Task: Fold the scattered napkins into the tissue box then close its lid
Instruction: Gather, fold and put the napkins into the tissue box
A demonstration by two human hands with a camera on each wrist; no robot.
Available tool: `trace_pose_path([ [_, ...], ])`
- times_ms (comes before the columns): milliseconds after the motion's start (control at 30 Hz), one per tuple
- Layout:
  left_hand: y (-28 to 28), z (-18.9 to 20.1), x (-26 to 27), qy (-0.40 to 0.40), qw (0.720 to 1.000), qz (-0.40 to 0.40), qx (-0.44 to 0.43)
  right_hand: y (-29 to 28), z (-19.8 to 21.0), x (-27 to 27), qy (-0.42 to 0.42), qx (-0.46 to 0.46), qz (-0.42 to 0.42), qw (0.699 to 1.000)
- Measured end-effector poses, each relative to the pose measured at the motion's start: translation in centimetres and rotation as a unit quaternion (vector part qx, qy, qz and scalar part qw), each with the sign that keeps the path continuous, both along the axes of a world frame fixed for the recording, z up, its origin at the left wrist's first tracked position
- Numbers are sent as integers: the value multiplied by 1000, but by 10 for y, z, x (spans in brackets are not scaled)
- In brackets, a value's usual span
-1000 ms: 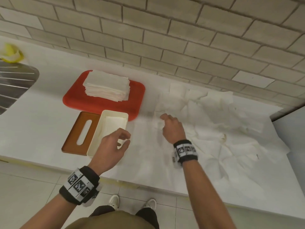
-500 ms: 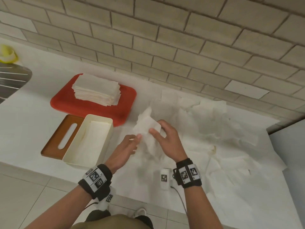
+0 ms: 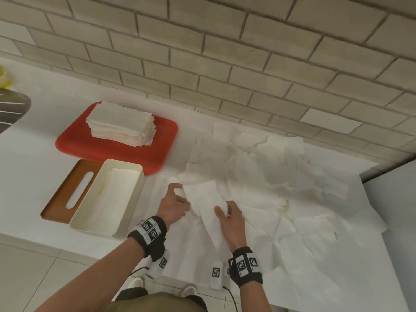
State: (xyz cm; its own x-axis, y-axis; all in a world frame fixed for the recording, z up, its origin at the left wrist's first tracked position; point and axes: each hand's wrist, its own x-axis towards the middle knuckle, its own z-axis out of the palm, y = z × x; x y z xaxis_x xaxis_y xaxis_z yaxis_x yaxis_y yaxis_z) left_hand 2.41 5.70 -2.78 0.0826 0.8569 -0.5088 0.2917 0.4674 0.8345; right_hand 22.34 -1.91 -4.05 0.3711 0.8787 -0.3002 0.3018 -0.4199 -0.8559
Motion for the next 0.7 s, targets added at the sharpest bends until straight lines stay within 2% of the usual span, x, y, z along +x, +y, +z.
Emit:
trace_pose_path([
  [67,4,0,-3,106,986,-101,81,-2,15,9,-29,48,79,995],
  [100,7,3,-4,128,975,-142,112,-2,26,13,-50,76,133,987],
  [200,29,19,-4,132,940,-272,155,5,63,24,-127,154,272,941],
  [267,49,28,1,124,911,-358,161,11,90,32,-153,169,330,916],
  [333,61,40,6,66,907,-390,145,16,119,39,-155,149,357,909],
  [400,68,52,12,17,919,-364,149,22,140,46,-167,154,342,912],
  [500,64,71,20,-73,943,-273,175,25,149,57,-177,199,189,945],
  [600,47,82,15,-144,960,-176,162,12,146,55,-102,211,48,971],
  [700,28,83,6,-195,964,-144,110,-3,151,26,51,237,15,970],
])
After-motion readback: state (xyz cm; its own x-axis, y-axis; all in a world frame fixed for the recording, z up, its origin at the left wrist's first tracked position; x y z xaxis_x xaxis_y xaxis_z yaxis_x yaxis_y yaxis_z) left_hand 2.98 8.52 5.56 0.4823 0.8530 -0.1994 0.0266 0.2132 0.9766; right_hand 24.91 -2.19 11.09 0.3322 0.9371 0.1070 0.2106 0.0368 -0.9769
